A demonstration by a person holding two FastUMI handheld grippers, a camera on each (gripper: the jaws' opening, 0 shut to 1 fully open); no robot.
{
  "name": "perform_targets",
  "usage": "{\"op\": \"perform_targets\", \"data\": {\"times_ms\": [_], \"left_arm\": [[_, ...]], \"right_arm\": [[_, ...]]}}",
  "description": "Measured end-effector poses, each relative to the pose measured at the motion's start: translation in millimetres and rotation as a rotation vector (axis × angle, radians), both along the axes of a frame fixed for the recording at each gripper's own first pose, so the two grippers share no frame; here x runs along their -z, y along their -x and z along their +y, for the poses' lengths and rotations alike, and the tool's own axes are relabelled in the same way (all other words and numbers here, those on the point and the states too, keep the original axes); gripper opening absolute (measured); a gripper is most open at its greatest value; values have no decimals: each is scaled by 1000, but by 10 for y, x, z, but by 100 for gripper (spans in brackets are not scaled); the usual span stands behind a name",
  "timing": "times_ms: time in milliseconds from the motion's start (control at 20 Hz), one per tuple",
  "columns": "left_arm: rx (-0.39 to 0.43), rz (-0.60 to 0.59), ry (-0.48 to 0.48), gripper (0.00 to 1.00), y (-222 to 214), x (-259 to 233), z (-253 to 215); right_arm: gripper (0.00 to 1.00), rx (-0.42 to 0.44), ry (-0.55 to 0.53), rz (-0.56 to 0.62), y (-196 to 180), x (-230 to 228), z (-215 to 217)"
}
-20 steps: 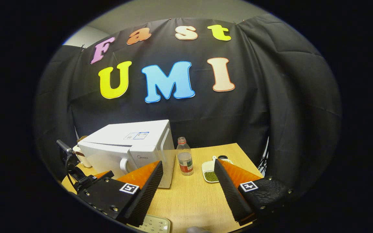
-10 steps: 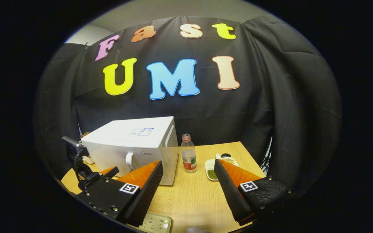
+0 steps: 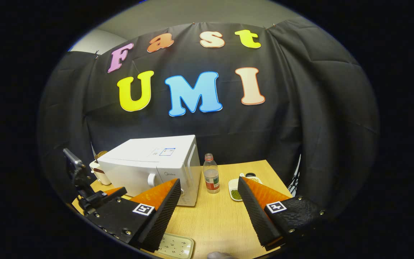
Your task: Open the microwave oven with the left hand, put the food in, and close the microwave oven.
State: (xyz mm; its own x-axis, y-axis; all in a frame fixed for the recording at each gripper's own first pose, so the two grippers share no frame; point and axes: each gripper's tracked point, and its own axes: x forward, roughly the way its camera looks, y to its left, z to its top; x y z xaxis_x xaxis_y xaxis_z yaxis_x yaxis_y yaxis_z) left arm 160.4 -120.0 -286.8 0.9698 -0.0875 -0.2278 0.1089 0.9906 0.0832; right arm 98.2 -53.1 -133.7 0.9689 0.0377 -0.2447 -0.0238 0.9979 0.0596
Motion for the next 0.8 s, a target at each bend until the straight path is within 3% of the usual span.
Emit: {"op": "perform_targets", "data": {"times_ms": [150, 300, 500, 800], "left_arm": [[-24, -21, -37, 96, 274, -519, 324], [-52, -72, 29, 96, 537, -1143, 637], [-103, -161, 37, 96, 912, -1911, 1089], [-108, -230, 98, 95, 1407, -2574, 1335]], "right_arm": [[97, -4, 18, -47, 158, -266, 58], [97, -2, 23, -95, 317, -562, 136], [97, 8, 39, -159, 540, -906, 220], [97, 26, 39, -219, 832, -1248, 313]]}}
